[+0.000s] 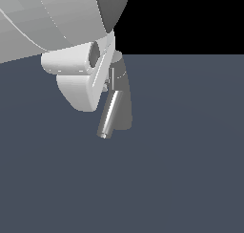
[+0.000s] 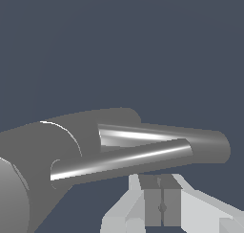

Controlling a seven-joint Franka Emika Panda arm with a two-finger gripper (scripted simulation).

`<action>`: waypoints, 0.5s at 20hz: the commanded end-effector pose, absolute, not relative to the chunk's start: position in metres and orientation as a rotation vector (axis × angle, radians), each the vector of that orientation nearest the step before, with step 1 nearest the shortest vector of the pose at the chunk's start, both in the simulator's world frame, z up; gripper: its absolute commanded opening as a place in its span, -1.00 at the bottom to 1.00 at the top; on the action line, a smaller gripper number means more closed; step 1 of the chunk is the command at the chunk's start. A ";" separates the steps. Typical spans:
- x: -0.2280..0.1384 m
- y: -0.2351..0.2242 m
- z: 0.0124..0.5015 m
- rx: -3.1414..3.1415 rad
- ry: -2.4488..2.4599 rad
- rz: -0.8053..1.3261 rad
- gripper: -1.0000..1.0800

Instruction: Turn on the faucet by rotating a designated handle.

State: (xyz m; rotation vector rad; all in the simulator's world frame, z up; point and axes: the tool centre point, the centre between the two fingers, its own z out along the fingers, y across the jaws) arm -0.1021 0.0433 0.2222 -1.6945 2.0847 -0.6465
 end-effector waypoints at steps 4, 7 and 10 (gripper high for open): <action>-0.110 0.014 0.218 -1.661 2.131 -0.650 -1.00; -0.101 0.026 0.224 -1.689 2.092 -0.639 -1.00; -0.097 0.011 0.228 -1.683 2.100 -0.641 -1.00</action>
